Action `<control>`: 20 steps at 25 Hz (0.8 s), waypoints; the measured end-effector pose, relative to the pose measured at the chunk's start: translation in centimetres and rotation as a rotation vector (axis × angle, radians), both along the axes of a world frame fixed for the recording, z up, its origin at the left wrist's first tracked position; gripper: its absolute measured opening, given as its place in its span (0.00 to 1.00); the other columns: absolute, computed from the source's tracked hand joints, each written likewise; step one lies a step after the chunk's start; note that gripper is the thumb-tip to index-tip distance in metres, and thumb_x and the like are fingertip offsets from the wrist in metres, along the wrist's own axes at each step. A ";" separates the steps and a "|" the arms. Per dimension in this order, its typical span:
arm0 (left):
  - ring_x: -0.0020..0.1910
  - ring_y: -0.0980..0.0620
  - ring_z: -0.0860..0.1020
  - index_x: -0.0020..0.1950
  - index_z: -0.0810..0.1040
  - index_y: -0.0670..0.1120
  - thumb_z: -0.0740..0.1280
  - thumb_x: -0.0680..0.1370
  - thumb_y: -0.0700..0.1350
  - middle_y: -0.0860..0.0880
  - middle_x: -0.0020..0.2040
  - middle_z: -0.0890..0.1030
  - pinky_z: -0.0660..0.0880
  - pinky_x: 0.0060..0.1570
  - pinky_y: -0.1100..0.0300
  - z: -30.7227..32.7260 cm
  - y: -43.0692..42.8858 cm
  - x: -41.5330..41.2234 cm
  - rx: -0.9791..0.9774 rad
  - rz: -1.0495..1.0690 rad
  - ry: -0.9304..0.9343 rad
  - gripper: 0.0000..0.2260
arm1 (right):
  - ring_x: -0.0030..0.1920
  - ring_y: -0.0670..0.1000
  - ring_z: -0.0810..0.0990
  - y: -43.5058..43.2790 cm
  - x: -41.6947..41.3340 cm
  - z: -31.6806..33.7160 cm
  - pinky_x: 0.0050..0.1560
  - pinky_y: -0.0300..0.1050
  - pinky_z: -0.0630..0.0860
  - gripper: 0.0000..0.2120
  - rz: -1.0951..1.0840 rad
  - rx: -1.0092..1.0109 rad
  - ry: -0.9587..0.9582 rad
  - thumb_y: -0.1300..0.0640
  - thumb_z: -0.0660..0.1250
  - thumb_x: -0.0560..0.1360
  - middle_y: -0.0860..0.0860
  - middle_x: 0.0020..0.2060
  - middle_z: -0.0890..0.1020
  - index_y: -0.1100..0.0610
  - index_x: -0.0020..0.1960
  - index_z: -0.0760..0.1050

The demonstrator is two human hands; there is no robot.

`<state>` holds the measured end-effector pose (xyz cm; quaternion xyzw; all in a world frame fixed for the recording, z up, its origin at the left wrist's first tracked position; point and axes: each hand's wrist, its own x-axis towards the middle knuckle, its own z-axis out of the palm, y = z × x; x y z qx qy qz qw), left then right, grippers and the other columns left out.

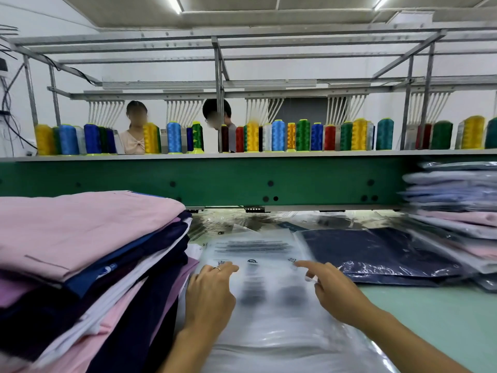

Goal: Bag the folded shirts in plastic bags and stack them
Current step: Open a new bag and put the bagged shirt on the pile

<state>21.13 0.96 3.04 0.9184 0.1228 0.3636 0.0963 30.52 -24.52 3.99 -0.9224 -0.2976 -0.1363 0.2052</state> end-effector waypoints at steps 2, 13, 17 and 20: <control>0.66 0.57 0.71 0.72 0.71 0.60 0.61 0.71 0.33 0.63 0.72 0.72 0.66 0.62 0.60 0.1 0.2 0.1 0.047 0.016 0.029 0.33 | 0.43 0.41 0.73 0.2 -0.5 0.6 0.41 0.40 0.73 0.24 0.008 0.060 -0.075 0.65 0.57 0.81 0.40 0.53 0.77 0.38 0.65 0.65; 0.68 0.50 0.70 0.78 0.63 0.53 0.63 0.67 0.31 0.57 0.78 0.63 0.73 0.60 0.56 0.2 0.2 0.0 0.147 0.056 0.012 0.40 | 0.49 0.40 0.66 1.2 0.2 -0.1 0.37 0.36 0.67 0.37 0.087 -0.039 -0.236 0.66 0.57 0.79 0.33 0.59 0.70 0.36 0.80 0.52; 0.47 0.47 0.79 0.54 0.78 0.48 0.68 0.61 0.25 0.51 0.55 0.82 0.76 0.41 0.55 0.5 0.1 -0.2 0.120 0.011 -0.179 0.27 | 0.48 0.48 0.75 1.2 0.4 -0.2 0.46 0.46 0.75 0.30 0.041 0.109 -0.185 0.66 0.58 0.77 0.43 0.52 0.75 0.34 0.67 0.58; 0.35 0.47 0.77 0.50 0.70 0.46 0.68 0.64 0.26 0.50 0.40 0.78 0.71 0.33 0.56 0.8 0.4 -0.1 0.065 -0.007 -0.243 0.22 | 0.47 0.45 0.75 0.6 0.7 -0.1 0.46 0.43 0.74 0.25 0.059 0.109 -0.167 0.64 0.61 0.78 0.41 0.50 0.77 0.37 0.65 0.62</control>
